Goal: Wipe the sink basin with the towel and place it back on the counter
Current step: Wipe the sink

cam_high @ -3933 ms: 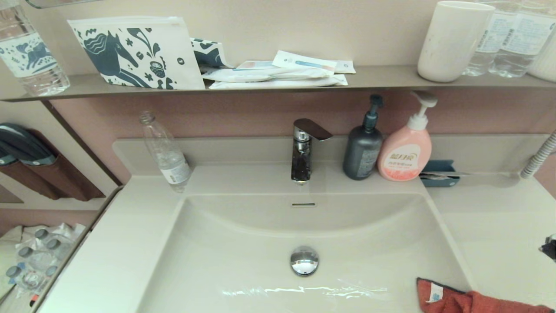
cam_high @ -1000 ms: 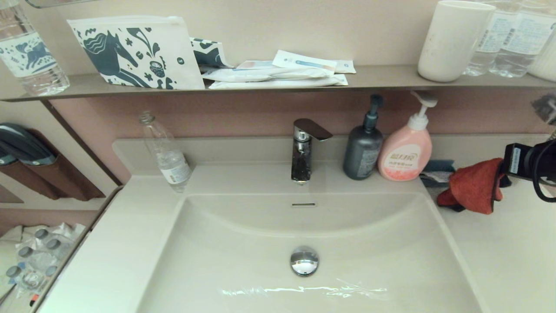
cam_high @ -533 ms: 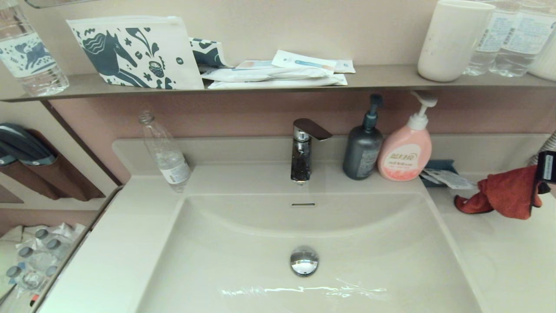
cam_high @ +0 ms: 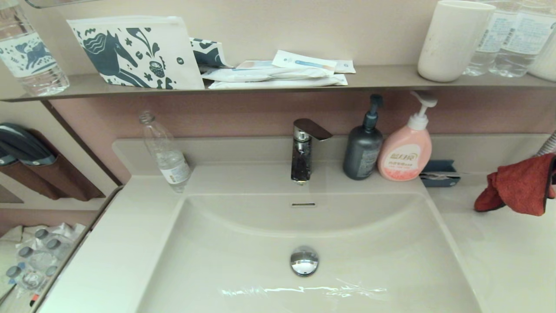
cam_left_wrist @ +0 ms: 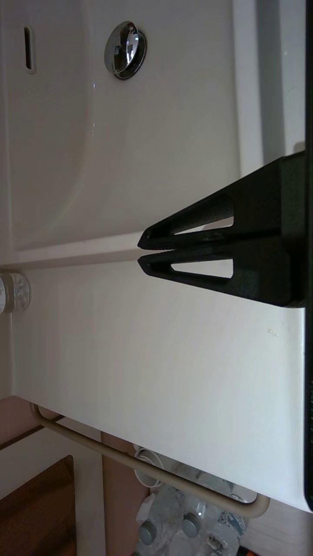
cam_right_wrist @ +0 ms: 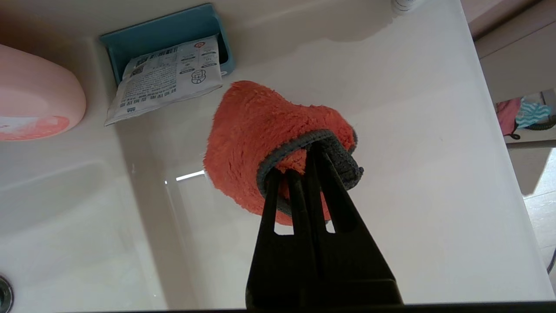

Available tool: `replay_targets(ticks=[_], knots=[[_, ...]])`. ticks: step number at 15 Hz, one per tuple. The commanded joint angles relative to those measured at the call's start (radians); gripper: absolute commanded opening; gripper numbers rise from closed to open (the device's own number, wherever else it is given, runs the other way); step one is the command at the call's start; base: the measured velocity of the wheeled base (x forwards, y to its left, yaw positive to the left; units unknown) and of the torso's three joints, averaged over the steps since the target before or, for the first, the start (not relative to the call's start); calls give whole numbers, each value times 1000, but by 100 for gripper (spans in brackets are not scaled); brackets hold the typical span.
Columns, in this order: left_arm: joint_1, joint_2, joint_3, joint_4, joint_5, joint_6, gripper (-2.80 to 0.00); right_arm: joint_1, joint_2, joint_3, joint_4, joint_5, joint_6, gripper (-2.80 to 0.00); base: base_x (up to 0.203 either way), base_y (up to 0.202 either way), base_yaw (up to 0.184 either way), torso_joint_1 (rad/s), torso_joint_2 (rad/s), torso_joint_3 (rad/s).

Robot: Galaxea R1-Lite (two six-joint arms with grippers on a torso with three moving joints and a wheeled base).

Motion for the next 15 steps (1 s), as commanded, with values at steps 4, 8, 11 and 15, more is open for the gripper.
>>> replay_targets(ticks=[4, 8, 11, 15], knots=[[0, 2, 0, 0, 0, 0, -280, 12, -37, 65, -2, 38, -1, -280, 0, 0, 0, 0, 0, 0], [0, 2, 0, 0, 0, 0, -280, 114, -60, 138, -10, 57, 2, -280, 0, 0, 0, 0, 0, 0], [0, 2, 0, 0, 0, 0, -280, 209, -54, 155, -85, 47, 52, -280, 0, 0, 0, 0, 0, 0], [0, 2, 1, 0, 0, 0, -280, 304, 20, 238, -246, -52, 69, -280, 0, 0, 0, 0, 0, 0]])
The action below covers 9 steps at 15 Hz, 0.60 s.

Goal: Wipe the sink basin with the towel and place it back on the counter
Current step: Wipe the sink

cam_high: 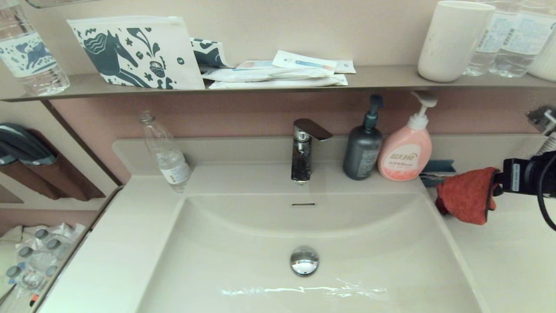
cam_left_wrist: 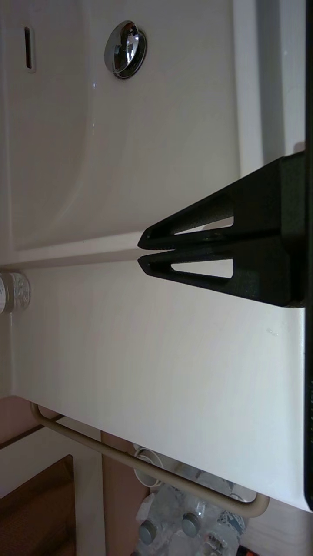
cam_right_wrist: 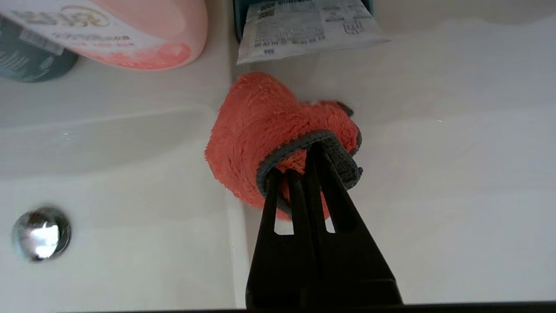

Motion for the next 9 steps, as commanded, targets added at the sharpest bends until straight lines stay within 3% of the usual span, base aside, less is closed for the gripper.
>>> replay_targets(ticks=[1, 9], knots=[[0, 1, 0, 1, 0, 0, -280, 31, 63, 49, -86, -15, 12, -280, 0, 0, 0, 0, 0, 0], [0, 1, 0, 1, 0, 0, -280, 18, 169, 84, -128, -89, 11, -280, 0, 0, 0, 0, 0, 0]])
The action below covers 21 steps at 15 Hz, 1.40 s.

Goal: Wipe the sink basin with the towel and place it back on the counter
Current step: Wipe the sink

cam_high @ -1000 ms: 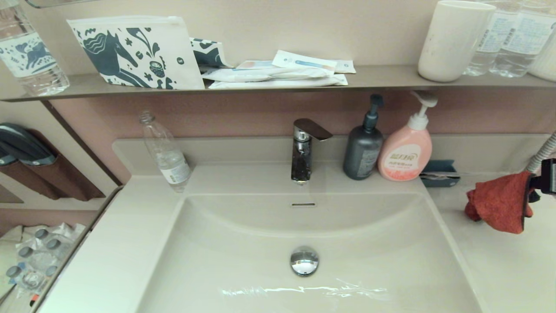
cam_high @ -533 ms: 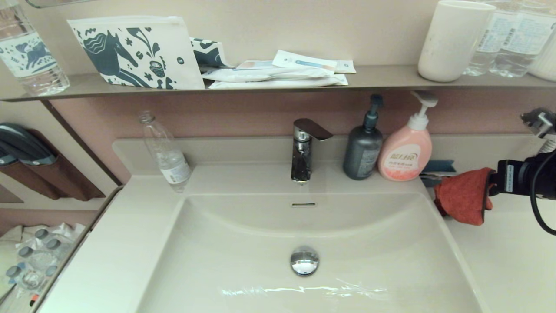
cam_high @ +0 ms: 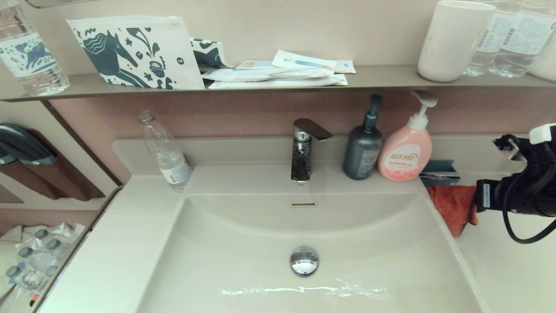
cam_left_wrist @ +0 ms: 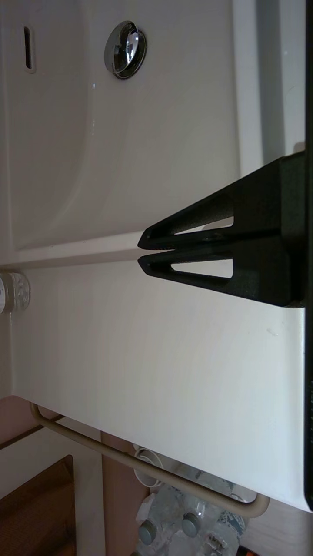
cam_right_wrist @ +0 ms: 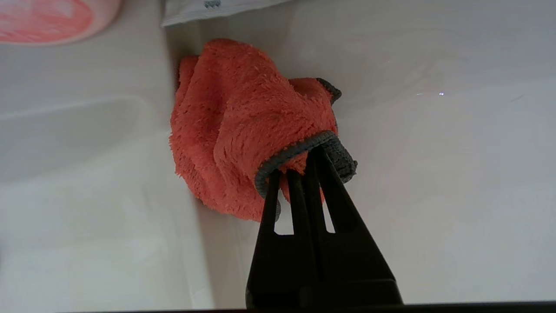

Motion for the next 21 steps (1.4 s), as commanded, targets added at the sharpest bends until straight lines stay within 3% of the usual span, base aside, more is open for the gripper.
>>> replay_targets(ticks=[1, 4, 8, 11, 13, 16, 21], knots=[[0, 1, 0, 0, 0, 0, -280, -5, 40, -8, -4, -6, 1, -280, 0, 0, 0, 0, 0, 0], [0, 1, 0, 0, 0, 0, -280, -9, 84, -15, -5, -53, 2, -280, 0, 0, 0, 0, 0, 0], [0, 1, 0, 0, 0, 0, -280, -18, 143, -30, -7, -44, 9, -280, 0, 0, 0, 0, 0, 0], [0, 1, 74, 0, 0, 0, -280, -50, 188, -56, -6, 70, 9, -280, 0, 0, 0, 0, 0, 0], [0, 1, 7, 0, 0, 0, -280, -69, 210, -73, -6, 152, 7, -280, 0, 0, 0, 0, 0, 0], [0, 1, 0, 0, 0, 0, -280, -71, 244, -89, -6, 275, -6, -280, 0, 0, 0, 0, 0, 0], [0, 1, 0, 0, 0, 0, -280, -73, 295, -90, 3, 357, -72, -280, 0, 0, 0, 0, 0, 0]])
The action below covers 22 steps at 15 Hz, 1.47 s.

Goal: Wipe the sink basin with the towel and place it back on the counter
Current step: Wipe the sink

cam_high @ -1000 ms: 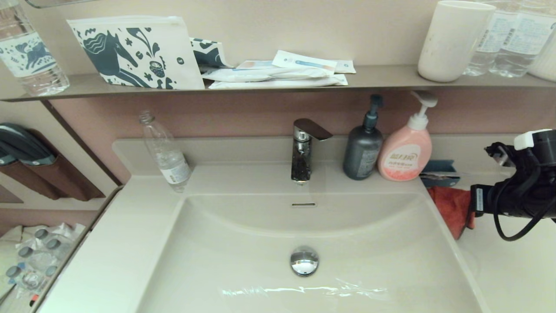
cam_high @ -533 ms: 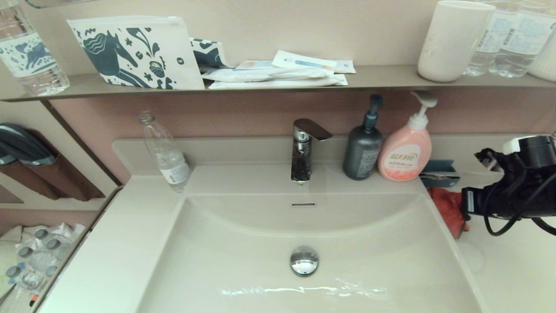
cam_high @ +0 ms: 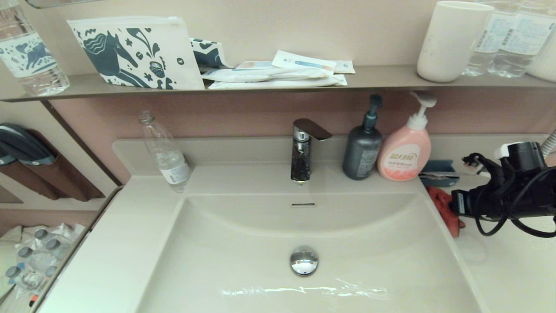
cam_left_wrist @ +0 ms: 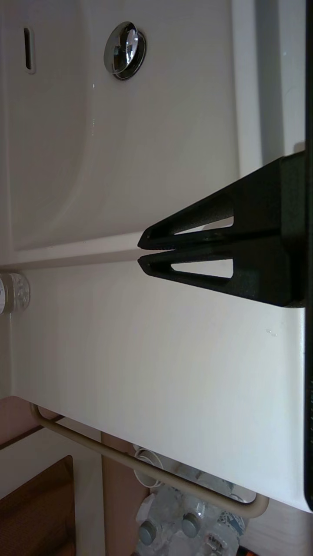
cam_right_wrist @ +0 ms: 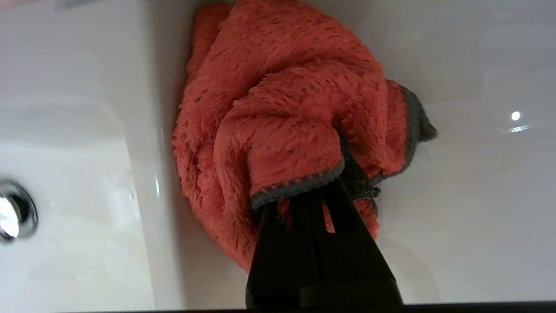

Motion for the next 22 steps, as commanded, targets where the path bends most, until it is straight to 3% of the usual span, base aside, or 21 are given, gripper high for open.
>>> replay_targets(ticks=[1, 8, 16, 19, 22], knots=[[0, 1, 0, -1, 0, 0, -280, -2, 19, 15, 16, 35, -42, -280, 0, 0, 0, 0, 0, 0], [0, 1, 0, -1, 0, 0, -280, 8, -29, 93, 108, 51, -140, -280, 0, 0, 0, 0, 0, 0], [0, 1, 0, -1, 0, 0, -280, 0, -126, 328, 108, 49, -327, -280, 0, 0, 0, 0, 0, 0], [0, 1, 35, -1, 0, 0, -280, -9, -163, 383, 110, 44, -399, -280, 0, 0, 0, 0, 0, 0], [0, 1, 0, -1, 0, 0, -280, -17, -198, 404, 176, 46, -473, -280, 0, 0, 0, 0, 0, 0]])
